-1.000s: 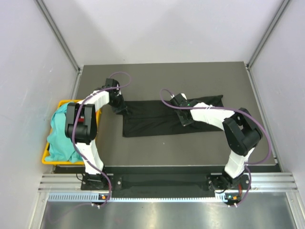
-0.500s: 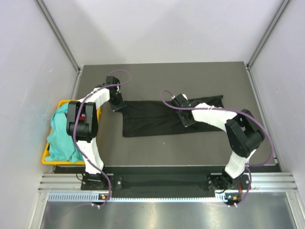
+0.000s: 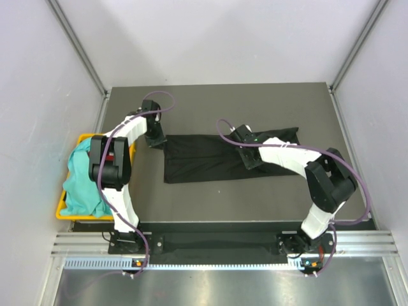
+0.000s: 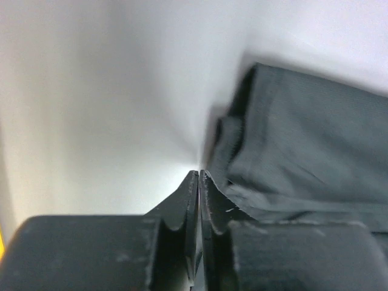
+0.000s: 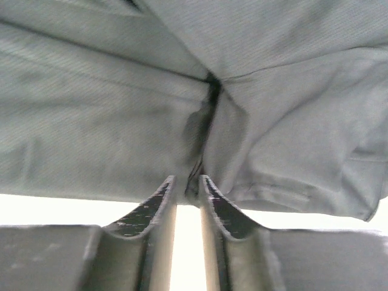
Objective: Fold and stack the t-shirts
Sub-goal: Fold the tshirt
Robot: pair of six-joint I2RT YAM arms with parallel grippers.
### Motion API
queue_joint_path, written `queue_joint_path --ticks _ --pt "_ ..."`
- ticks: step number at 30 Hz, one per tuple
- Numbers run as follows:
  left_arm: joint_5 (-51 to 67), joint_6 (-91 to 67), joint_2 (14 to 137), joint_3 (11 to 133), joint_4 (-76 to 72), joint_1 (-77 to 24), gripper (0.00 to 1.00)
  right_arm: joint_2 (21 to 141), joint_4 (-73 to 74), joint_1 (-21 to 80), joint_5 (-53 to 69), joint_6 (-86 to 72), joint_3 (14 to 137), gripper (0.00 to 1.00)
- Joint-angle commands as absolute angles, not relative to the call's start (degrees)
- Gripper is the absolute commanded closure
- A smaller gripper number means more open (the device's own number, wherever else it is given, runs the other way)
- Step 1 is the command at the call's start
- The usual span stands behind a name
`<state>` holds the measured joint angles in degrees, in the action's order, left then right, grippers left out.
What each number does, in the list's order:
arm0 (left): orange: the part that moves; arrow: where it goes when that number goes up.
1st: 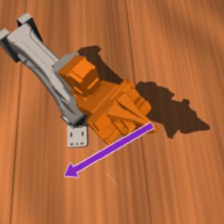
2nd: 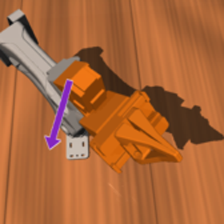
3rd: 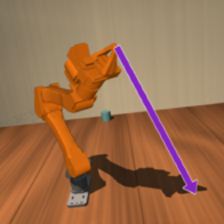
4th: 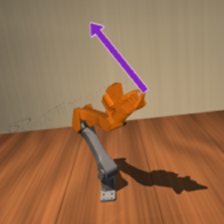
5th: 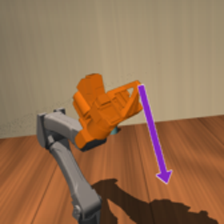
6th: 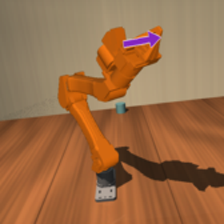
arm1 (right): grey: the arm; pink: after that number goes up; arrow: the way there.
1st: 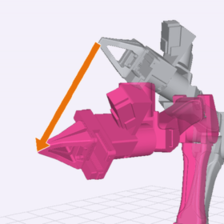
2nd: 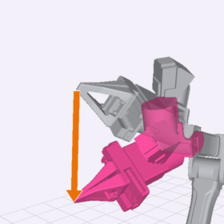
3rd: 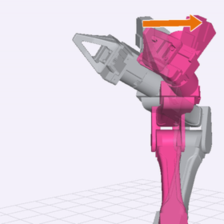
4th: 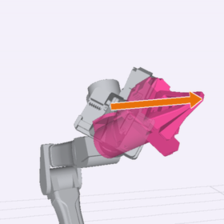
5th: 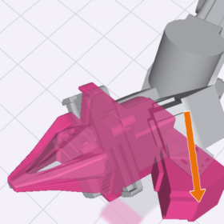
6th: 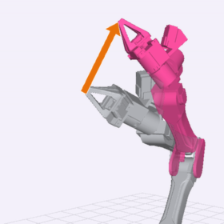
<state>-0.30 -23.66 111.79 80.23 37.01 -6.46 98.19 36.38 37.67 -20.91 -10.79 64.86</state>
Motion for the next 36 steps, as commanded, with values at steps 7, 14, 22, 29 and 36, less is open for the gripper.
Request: queue_joint_path --ticks 7,14,22,29,36 --pt "11.2 -24.6 103.3 80.2 30.2 -15.2 0.74 90.9 33.1 23.8 -3.6 -17.7 65.8 0.65" --pt "16.0 -29.4 106.1 79.3 19.5 -22.4 0.72 91.2 25.4 8.4 5.3 -23.2 64.1 0.62" --pt "21.0 -38.6 110.5 74.8 0.5 -26.1 0.68 91.5 21.2 -2.4 8.2 -24.8 62.9 0.60" --pt "21.5 -35.3 117.3 80.2 -1.2 -29.6 0.63 93.2 19.5 -6.6 9.7 -24.5 61.4 0.59" --pt "20.4 -31.8 120.8 82.4 -0.4 -32.6 0.62 92.2 15.7 -8.7 10.6 -24.4 59.2 0.58"
